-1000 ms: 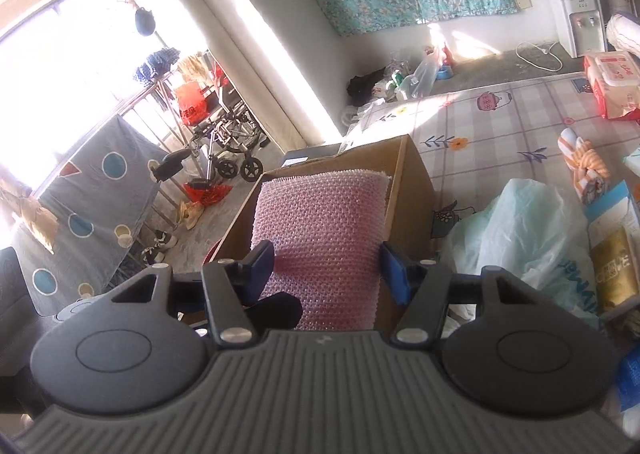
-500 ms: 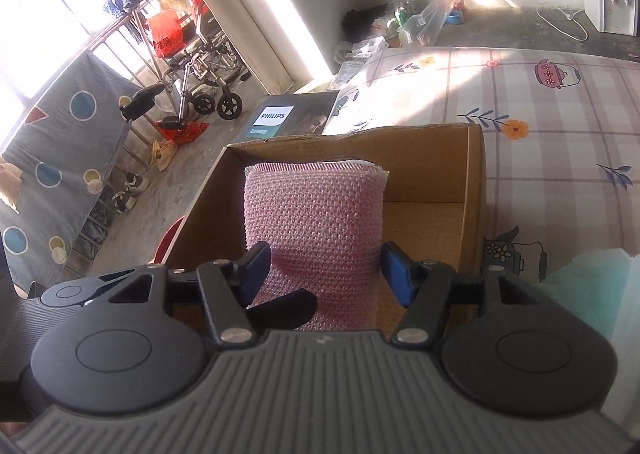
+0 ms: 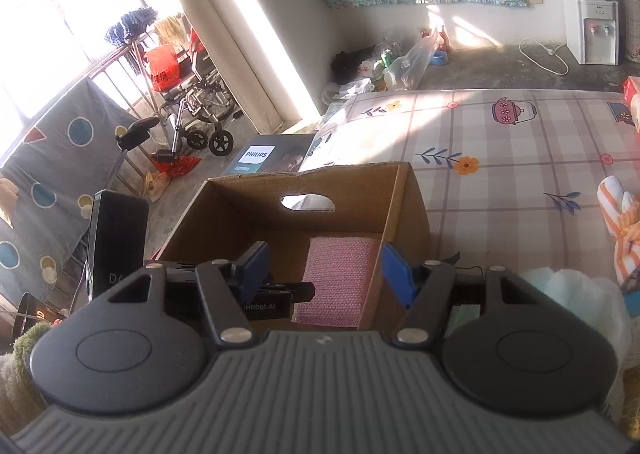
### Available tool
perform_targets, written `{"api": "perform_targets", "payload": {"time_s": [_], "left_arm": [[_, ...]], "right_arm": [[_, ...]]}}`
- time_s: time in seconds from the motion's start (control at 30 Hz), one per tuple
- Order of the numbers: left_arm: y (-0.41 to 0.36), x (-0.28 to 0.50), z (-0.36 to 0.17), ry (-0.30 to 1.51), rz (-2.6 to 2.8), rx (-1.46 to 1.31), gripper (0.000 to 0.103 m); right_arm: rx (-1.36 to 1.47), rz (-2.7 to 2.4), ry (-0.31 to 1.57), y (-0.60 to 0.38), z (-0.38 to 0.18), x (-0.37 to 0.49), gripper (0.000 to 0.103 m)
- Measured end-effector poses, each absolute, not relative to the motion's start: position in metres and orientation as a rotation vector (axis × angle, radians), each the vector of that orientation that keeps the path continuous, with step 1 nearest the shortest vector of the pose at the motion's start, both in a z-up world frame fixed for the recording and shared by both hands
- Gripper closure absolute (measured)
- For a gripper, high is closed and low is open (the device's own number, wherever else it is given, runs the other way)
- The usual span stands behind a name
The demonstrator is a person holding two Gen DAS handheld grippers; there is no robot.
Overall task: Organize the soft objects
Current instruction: 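Move the right tool back to the white cotton-swab bag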
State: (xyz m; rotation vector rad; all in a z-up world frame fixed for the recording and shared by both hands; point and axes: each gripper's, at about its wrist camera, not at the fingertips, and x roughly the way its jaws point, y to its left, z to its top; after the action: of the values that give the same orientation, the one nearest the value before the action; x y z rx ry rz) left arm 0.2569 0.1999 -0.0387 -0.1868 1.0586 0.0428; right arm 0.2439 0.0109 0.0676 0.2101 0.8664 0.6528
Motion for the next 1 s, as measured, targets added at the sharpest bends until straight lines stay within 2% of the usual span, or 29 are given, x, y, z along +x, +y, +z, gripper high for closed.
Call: {"api": "perform_targets", "payload": {"time_s": [0.27, 0.53, 0.7, 0.73, 0.9, 1.0], "left_arm": [[0.208, 0.289, -0.068, 1.201, 0.093, -0.307, 0.051], [0.202, 0.305, -0.073, 1.177, 0.085, -0.428, 0.052], [0.185, 0.305, -0.068, 1.133, 0.077, -0.347, 0.051], [0.183, 0.304, -0.067, 1.127, 0.079, -0.330, 0.049], [0.176, 0.294, -0.051, 1.087, 0.109, -0.280, 0.022], [0.172, 0.286, -0.037, 1.055, 0.127, -0.250, 0.014]], "right_arm": [[0.310, 0.612, 0.869, -0.043, 0.058, 0.216, 0.041], [0.403, 0.524, 0.884, -0.082, 0.034, 0.192, 0.041], [0.428, 0.465, 0.887, -0.105, 0.026, 0.179, 0.041], [0.430, 0.455, 0.882, -0.109, 0.026, 0.176, 0.041], [0.456, 0.382, 0.854, -0.139, 0.024, 0.157, 0.041], [0.478, 0.348, 0.844, -0.157, 0.021, 0.146, 0.039]]}}
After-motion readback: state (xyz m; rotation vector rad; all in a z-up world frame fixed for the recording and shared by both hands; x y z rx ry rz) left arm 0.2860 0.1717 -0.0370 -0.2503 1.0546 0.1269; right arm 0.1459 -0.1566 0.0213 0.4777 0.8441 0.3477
